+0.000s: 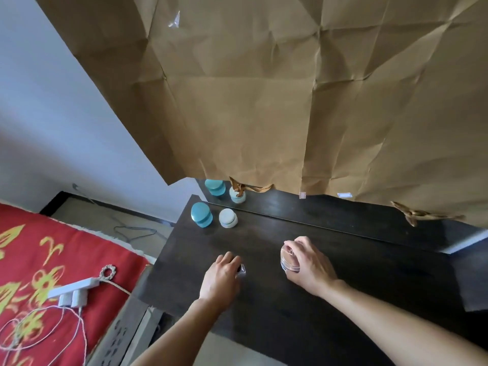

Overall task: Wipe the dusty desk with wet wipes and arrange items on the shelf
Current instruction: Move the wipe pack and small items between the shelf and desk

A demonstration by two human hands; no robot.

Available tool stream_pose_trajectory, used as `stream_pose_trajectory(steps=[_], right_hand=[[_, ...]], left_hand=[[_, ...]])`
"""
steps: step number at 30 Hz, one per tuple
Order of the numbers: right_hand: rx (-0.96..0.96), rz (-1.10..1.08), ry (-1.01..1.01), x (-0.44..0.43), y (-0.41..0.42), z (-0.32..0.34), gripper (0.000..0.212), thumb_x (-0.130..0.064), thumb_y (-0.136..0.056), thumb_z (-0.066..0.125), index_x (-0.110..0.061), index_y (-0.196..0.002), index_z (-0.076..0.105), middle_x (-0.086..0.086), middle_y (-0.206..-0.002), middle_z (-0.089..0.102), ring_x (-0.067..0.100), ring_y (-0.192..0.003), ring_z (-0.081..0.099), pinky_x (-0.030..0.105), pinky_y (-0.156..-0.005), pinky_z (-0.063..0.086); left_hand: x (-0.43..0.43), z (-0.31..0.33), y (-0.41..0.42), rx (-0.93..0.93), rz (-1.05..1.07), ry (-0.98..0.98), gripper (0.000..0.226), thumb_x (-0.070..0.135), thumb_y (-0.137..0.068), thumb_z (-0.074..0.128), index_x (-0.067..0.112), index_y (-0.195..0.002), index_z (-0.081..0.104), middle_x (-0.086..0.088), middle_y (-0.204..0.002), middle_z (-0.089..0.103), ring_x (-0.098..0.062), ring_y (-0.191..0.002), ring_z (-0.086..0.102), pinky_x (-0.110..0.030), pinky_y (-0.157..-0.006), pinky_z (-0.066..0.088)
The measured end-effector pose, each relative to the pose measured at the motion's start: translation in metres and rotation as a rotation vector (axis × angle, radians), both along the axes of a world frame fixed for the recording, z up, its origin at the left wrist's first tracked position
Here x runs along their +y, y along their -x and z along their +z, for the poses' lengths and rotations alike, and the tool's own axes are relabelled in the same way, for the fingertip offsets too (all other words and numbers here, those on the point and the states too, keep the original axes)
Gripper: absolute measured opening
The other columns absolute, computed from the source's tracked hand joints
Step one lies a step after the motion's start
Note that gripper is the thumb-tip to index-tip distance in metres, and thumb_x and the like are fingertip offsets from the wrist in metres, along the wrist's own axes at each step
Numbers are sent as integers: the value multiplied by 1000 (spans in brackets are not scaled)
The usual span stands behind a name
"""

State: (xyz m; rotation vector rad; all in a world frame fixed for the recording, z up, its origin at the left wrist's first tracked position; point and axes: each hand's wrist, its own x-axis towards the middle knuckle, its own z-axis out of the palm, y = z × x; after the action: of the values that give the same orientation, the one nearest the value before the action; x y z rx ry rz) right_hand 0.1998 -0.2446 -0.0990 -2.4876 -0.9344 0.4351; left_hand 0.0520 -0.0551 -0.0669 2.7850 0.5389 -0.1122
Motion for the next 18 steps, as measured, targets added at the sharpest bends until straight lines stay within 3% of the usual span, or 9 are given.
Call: stream_pose_trajectory(steps=[6,10,18], right_hand=[[7,-47,25,41,-25,-11,48,-34,-69,71,-30,-110,46,-6,-114,42,21,-90,57,31,-62,43],[9,-96,48,64,-37,-25,49,-32,-69,71,-29,-110,44,-4,-115,39,20,-96,54,32,-65,48],[-24,-244,106,110,-44,-43,47,-31,-72,73,-19,-105,42,1,-120,39,23,-102,51,33,-70,47]], left_hand=[[37,-14,-58,62,-71,38,23,23,-89,57,19,-112,54,2,-112,52,-19,-101,50,-30,-78,46],[62,-32,-100,78,-142,47,33,14,-85,62,18,-117,52,0,-118,52,-21,-107,52,-31,-87,47],[98,-71,-153,74,-413,49,27,7,-84,54,15,-110,53,-3,-112,54,-24,-102,51,-33,-82,42]])
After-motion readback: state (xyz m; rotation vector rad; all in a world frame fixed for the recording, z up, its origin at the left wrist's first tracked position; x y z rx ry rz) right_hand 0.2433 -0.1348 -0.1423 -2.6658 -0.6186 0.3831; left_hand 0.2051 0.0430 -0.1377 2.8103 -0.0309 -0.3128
